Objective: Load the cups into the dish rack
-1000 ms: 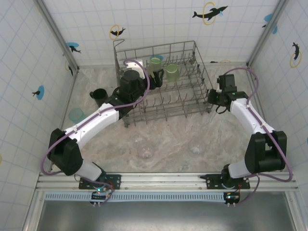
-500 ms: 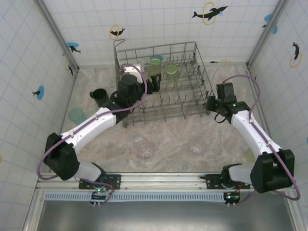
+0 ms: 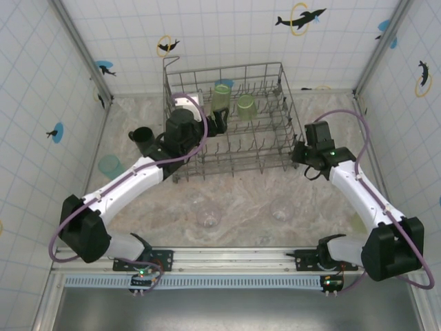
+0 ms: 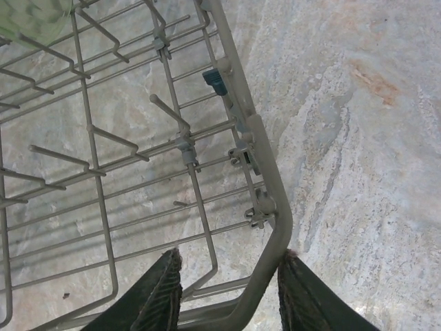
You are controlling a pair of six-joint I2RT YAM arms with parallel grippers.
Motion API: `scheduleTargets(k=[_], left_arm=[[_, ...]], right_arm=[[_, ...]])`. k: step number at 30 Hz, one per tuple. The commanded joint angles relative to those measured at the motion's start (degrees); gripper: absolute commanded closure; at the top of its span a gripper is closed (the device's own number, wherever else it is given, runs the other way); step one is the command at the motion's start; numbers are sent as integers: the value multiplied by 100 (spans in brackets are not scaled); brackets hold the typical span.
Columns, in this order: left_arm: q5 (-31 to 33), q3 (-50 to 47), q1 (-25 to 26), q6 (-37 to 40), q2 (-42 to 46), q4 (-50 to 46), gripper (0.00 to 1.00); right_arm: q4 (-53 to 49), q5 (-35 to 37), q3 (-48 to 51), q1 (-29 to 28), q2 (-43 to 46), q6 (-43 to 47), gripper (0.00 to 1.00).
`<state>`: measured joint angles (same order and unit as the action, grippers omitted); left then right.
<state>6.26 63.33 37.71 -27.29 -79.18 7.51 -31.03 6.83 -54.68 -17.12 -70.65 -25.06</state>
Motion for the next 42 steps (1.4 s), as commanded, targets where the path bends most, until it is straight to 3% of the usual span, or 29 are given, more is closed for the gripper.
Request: scheduleTargets(k=[1,9,11,14,17,21,25,28,42], left_arm=[[57,-61,-1,49,337,-177,2],[-142,0,-3,242,742,-583,2],[-206,54,-1,279,830,-695,2],[-284,57,-1,336,937,-757,2],[-360,133,-1,343,939,-959,2],[-544,180,-1,290,926,-1093,2],[-655,230,-1,227,854,-1170,2],[-731,289,-1,229,766,-1271,2],[-731,250,-1,80,631,-1437,2]], right_arm=[[-762,-125,-282,-66,-51,17,52],[-1646,554,-830,354,21,-266,37],[-1709,709,-778,461,192,-355,26],[-1714,682,-597,758,499,-430,23],[-1858,474,-443,1198,695,-340,0],[-2021,593,-261,1669,949,-238,0],[-2279,1619,-175,1812,1110,-402,0],[-2453,1733,-41,2048,1114,-568,0],[-2084,747,792,3365,1528,-291,0]])
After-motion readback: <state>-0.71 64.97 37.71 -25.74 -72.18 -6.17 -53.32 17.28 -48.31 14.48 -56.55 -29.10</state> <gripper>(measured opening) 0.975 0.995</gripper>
